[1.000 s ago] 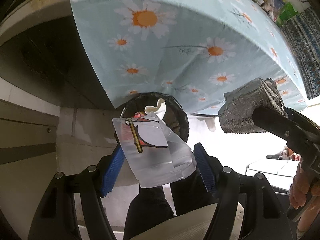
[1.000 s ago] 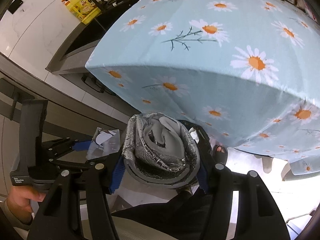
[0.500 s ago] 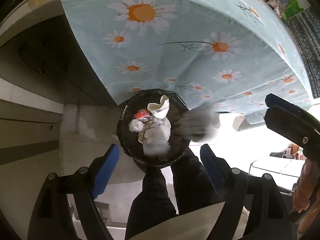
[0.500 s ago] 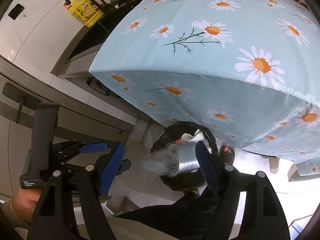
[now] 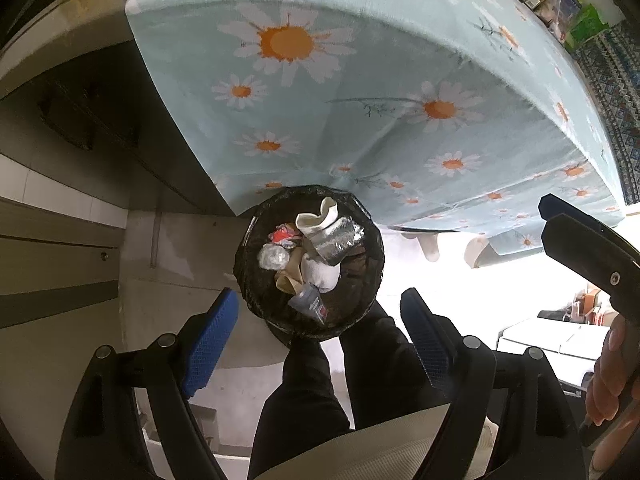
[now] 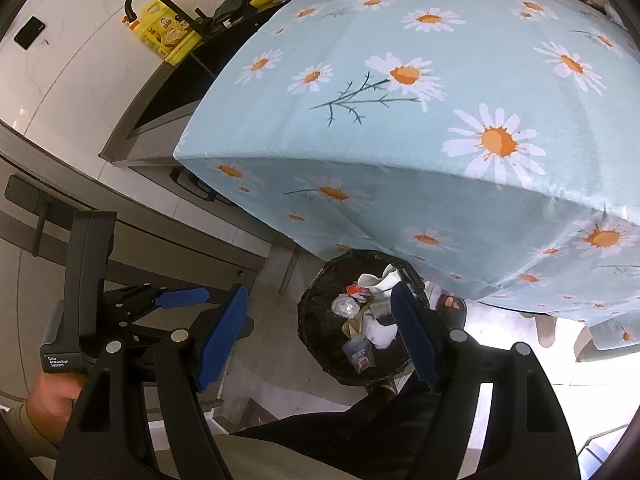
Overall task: Collect trash
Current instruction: 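Raise both open tools back over the tablecloth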
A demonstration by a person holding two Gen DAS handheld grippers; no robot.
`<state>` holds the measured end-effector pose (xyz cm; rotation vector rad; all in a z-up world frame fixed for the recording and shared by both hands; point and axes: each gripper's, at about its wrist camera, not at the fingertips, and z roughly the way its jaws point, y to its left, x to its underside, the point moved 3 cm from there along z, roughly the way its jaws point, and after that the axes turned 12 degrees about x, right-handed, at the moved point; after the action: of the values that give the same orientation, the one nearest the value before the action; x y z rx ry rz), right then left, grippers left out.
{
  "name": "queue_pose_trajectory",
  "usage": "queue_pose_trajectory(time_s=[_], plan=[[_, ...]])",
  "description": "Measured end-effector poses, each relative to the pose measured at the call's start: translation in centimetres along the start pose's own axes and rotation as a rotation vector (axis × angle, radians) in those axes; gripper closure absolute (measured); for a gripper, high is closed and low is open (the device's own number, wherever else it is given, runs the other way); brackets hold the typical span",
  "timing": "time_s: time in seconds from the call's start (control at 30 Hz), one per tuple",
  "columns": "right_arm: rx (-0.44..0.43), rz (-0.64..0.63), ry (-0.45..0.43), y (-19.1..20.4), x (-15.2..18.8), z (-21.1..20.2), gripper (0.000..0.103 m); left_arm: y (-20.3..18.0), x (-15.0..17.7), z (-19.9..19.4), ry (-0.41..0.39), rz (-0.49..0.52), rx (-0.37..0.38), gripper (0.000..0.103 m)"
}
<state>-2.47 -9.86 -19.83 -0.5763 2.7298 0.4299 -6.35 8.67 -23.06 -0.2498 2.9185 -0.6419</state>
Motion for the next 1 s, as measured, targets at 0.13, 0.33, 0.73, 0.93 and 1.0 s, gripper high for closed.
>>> queue_pose_trajectory(time_s=[0.13,0.33,0.73,0.93,1.0], plan=[[0.005,0.002,-0.024,0.0,-0.4,-0.9,0.029,-0.4,-0.4,-1.0,-0.028,0.012,0.003,0.022],[0.018,-0.002,-0.072,0.3,-1.1,-2.8,0.029,-1.1,-1.2,-2.9,-0.083,0.031,0.011,0.022],[0.058,0.012,-0.183,-0.3,-3.0,-6.9,0.029,-3.5,-3.1,-7.1,-0.182,0.105,0.026,0.022],[0.084,0.016,-0.233,-0.9,-4.3,-8.6,0.027,-4.8,-4.4,-8.8,-0.223,0.145,0.033,0.022],[0.091,0.019,-0.249,-1.3,-4.8,-9.0,0.026,-5.2,-5.0,-9.3,-0.238,0.157,0.035,0.022]])
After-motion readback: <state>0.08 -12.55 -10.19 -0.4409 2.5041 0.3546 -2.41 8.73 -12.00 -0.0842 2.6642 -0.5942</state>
